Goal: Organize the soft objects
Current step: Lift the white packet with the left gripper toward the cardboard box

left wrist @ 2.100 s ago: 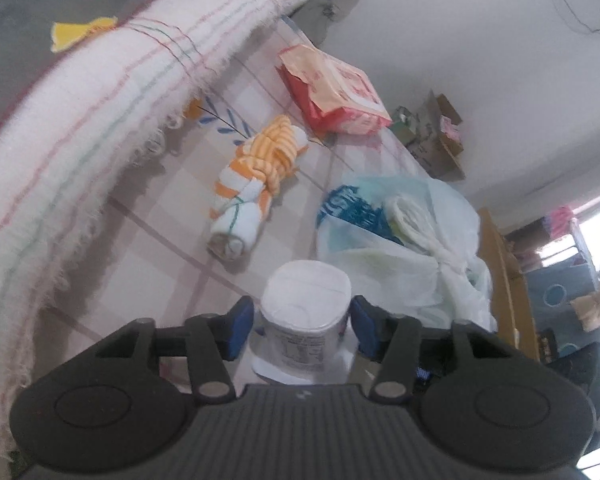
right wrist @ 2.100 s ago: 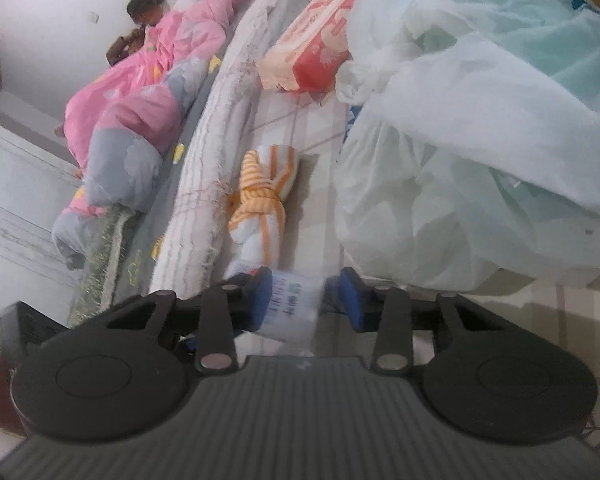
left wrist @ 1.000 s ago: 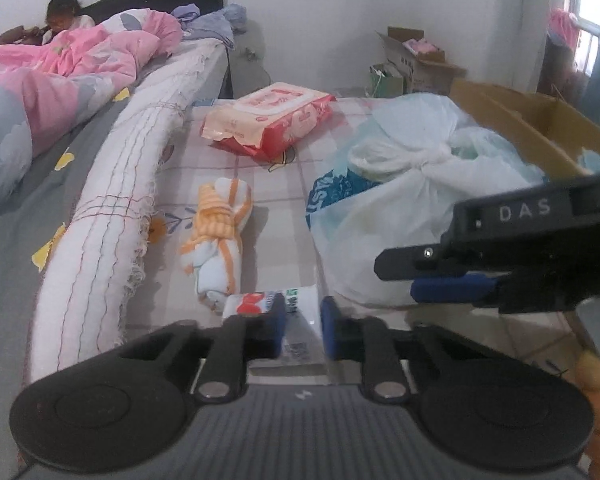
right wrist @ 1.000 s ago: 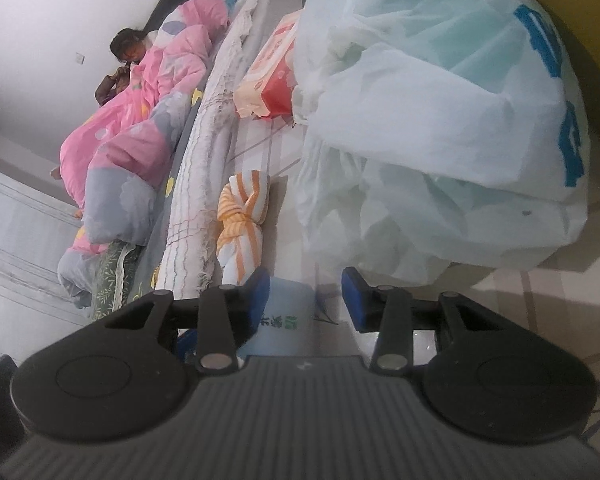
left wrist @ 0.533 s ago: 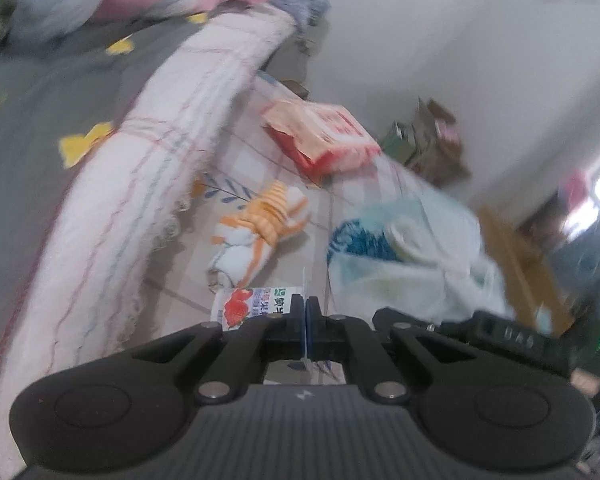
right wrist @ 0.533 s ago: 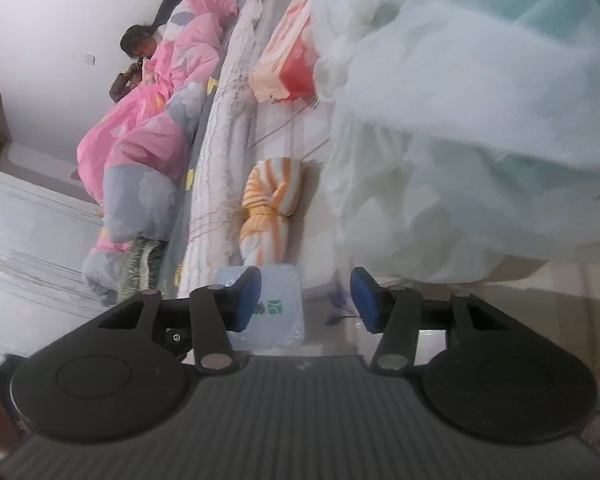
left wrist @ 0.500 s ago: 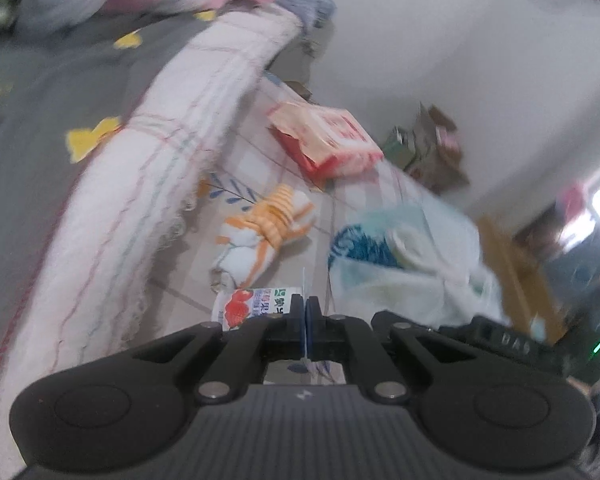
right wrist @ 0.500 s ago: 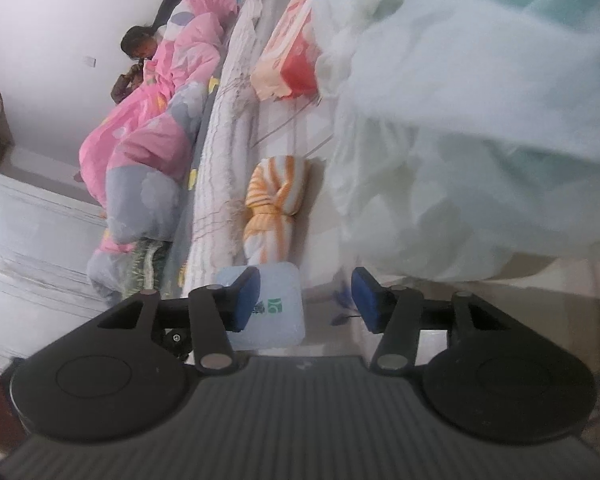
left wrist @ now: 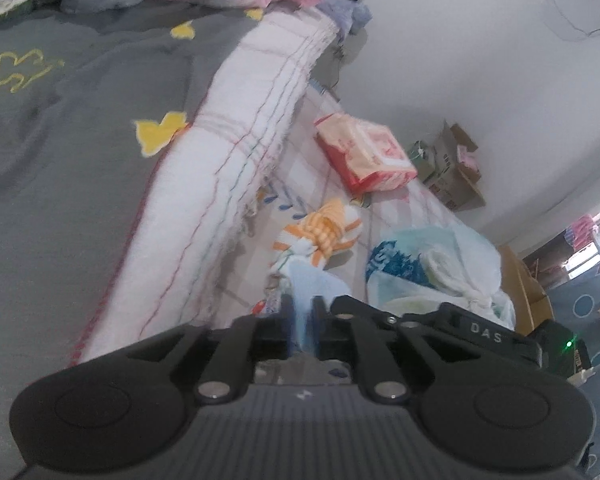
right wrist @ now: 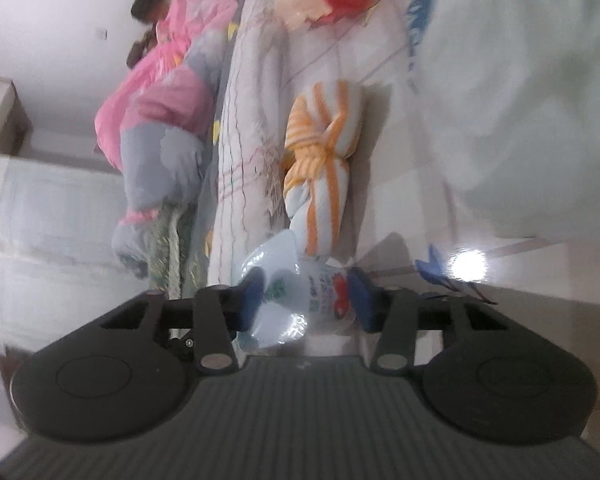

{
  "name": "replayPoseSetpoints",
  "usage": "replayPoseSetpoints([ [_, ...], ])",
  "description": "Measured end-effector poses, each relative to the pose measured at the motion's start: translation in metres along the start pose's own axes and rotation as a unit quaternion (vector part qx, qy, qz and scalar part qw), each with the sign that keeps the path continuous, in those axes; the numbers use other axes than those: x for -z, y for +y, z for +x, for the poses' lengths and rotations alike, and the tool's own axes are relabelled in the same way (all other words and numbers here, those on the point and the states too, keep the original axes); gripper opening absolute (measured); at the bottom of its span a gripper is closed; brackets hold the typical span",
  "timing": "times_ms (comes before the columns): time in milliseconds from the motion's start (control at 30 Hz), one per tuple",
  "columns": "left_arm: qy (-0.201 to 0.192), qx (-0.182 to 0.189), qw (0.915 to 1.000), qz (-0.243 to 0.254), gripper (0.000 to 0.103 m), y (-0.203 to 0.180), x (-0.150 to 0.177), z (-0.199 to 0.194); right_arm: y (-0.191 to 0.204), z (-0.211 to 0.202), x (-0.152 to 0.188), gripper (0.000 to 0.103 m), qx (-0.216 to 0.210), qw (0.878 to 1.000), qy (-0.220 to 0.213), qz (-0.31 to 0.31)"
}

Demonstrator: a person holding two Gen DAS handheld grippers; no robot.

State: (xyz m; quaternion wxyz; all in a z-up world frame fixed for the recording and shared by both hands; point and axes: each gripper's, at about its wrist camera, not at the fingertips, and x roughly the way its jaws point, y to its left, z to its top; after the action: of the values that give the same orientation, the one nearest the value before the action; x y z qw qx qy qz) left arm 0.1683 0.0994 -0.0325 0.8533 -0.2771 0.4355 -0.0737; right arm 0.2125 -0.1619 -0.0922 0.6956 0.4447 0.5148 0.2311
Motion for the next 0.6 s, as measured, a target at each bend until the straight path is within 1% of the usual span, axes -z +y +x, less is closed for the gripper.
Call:
replayPoseSetpoints([
  [33, 0.005, -0.003, 1.0000, -0.005, 0.019, 0.002, 0.000, 0.002, 0.003, 0.004, 0.000, 0.036, -0.003, 1.000, 0.004, -0.002],
  [100, 0.008, -0.004, 0.9999, -0.010, 0.019, 0.005, -0.001, 0.006, 0.007, 0.008, -0.002, 0.034, -0.003, 1.000, 0.007, -0.007],
  [200, 0.003, -0.006, 0.9999, -0.012, 0.020, 0.006, -0.002, 0.009, 0.012, 0.010, -0.007, 0.031, -0.002, 1.000, 0.006, -0.019],
  [300, -0.002, -0.011, 0.9999, -0.006, 0.016, -0.001, -0.004, 0.010, 0.014, 0.009, -0.013, 0.027, -0.003, 1.000, 0.009, -0.018],
  [333, -0.006, -0.006, 1.0000, -0.003, 0.013, -0.005, -0.006, 0.008, 0.014, 0.004, -0.015, 0.026, 0.000, 1.000, 0.008, -0.027],
  [367, -0.010, 0.000, 1.0000, -0.002, 0.013, -0.009, -0.009, 0.006, 0.017, 0.001, -0.017, 0.026, 0.007, 0.999, 0.005, -0.035],
  [500, -0.026, 0.016, 0.9994, 0.013, 0.013, -0.032, -0.019, 0.001, 0.025, -0.015, -0.031, 0.027, -0.009, 0.999, -0.010, -0.037],
  [600, -0.034, 0.035, 0.9985, 0.024, 0.013, -0.054, -0.027, -0.001, 0.036, -0.035, -0.044, 0.027, -0.012, 0.998, -0.031, -0.050],
])
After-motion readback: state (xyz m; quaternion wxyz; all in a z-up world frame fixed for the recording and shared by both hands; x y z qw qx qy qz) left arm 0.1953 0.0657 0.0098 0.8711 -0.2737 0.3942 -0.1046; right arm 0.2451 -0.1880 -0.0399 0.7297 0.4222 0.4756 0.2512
